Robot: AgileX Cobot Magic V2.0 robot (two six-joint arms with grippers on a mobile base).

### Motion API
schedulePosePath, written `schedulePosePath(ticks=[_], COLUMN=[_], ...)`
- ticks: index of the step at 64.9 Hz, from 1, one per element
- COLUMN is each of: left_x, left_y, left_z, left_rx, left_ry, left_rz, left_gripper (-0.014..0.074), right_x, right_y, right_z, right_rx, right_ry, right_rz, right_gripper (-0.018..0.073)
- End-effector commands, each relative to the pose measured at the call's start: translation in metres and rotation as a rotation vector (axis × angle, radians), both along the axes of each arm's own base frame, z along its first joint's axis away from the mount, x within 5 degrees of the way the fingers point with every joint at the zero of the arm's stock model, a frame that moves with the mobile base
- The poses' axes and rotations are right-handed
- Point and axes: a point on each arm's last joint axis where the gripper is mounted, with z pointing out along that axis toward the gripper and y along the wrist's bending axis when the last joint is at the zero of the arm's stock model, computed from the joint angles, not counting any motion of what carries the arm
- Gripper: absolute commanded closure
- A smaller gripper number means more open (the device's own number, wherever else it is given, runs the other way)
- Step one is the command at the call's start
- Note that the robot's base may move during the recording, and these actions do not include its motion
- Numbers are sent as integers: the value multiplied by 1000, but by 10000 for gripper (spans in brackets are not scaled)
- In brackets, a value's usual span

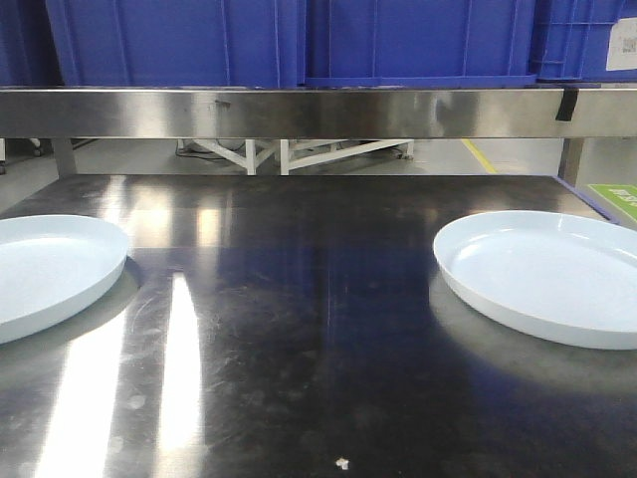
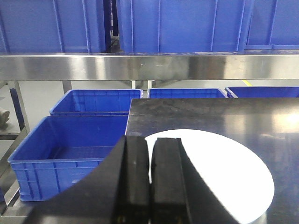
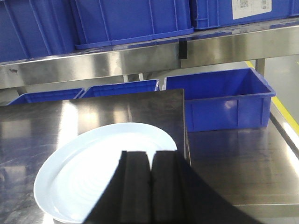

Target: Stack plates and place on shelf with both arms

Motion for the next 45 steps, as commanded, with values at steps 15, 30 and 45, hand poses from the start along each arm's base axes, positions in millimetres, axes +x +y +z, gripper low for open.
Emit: schedulePosePath(ticks=[15, 30, 45], left_x=[-2, -2, -2], left_y=[-1, -1, -1], left_z=[8, 8, 8], left_rx=[-18, -18, -18], left_ry=[-99, -99, -99], left_rz=[-15, -15, -15], left_gripper=[511, 511, 511], right_x=[-2, -2, -2], right_y=[-1, -1, -1], right_z=[9, 9, 9], right_rx=[-3, -3, -3], right_ry=[-101, -101, -101], right_rz=[-17, -17, -17], right_gripper=[541, 541, 541])
